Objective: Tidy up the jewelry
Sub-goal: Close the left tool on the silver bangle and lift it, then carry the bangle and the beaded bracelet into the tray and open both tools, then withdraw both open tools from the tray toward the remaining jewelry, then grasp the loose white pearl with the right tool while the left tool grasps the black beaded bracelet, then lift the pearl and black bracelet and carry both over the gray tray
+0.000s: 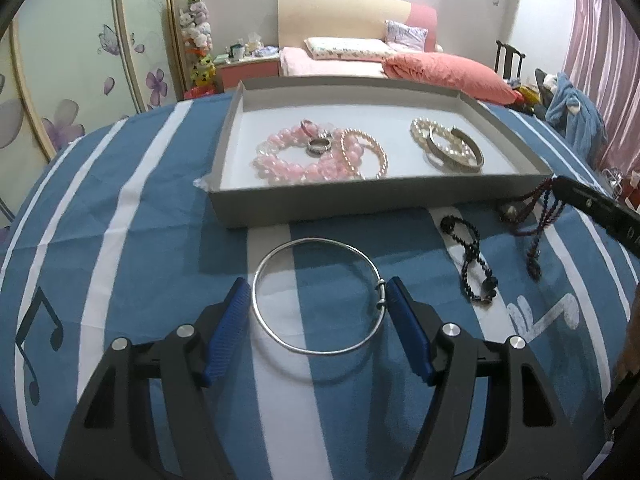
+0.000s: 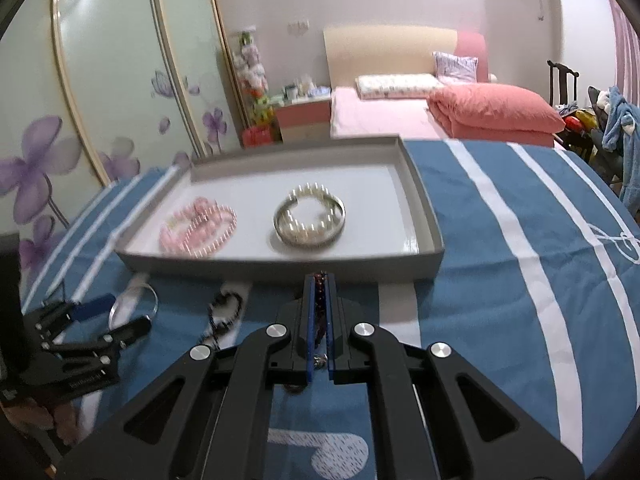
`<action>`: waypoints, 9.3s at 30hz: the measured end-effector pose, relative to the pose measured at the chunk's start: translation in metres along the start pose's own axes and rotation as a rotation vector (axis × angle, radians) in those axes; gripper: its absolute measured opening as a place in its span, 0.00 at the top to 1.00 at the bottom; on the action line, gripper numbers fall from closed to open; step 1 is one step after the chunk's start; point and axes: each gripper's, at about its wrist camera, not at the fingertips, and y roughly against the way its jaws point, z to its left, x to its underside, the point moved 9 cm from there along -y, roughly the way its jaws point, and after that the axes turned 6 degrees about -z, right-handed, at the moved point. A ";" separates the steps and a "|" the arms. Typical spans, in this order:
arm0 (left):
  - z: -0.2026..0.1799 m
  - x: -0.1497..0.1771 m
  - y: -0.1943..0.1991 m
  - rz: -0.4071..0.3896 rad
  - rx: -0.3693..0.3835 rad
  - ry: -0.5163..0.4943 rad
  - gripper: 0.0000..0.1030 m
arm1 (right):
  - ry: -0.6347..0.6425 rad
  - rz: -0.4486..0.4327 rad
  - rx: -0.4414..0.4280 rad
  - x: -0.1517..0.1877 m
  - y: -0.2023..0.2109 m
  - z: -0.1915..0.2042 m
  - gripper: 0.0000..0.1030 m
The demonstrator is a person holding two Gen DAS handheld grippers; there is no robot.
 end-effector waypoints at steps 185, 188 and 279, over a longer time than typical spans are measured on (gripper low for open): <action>-0.001 0.006 -0.002 0.029 0.005 -0.004 0.71 | 0.088 0.196 0.046 0.049 -0.023 0.006 0.86; -0.006 0.006 -0.003 0.035 0.017 -0.024 0.58 | 0.092 0.196 0.049 0.050 -0.023 0.005 0.86; -0.030 -0.114 0.098 -0.511 -0.011 0.016 0.96 | 0.084 -0.489 0.045 -0.084 0.065 0.043 0.86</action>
